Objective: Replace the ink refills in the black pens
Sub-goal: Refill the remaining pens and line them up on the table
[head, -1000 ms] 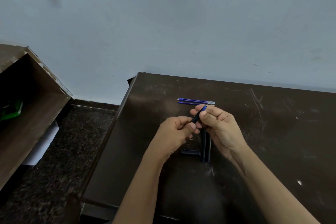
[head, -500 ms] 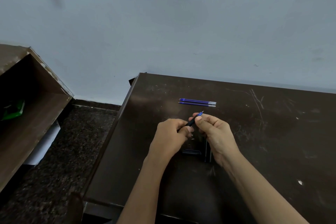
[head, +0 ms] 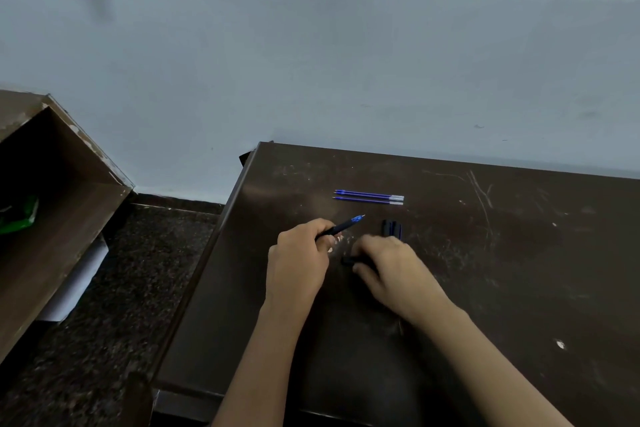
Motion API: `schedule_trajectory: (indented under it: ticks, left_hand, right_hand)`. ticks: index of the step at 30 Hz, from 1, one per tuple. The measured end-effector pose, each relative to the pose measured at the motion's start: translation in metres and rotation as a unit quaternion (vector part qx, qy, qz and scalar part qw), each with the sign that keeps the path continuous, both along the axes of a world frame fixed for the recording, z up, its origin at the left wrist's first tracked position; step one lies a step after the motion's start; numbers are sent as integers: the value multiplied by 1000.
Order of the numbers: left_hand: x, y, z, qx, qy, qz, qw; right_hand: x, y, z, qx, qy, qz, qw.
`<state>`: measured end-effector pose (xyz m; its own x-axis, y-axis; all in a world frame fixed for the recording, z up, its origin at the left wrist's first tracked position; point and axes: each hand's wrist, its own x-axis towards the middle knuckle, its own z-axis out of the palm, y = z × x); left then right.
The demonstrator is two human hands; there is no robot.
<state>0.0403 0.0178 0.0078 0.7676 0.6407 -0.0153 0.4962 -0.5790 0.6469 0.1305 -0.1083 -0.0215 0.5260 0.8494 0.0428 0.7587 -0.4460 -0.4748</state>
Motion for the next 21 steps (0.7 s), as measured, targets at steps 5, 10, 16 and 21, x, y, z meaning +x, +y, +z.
schedule_trajectory:
  ticks: [5, 10, 16, 21]
  left_hand:
    - [-1, -2, 4, -7, -11, 0, 1000]
    - [0, -3, 4, -8, -15, -3, 1000]
    - [1, -5, 2, -6, 6, -32, 999]
    - [3, -11, 1, 49, 35, -108, 992]
  right_hand:
    - [23, -7, 11, 159, 83, -167, 969]
    - [30, -13, 16, 186, 95, -182, 961]
    - [29, -11, 18, 182, 69, -139, 971]
    - [25, -10, 19, 150, 52, -62, 985]
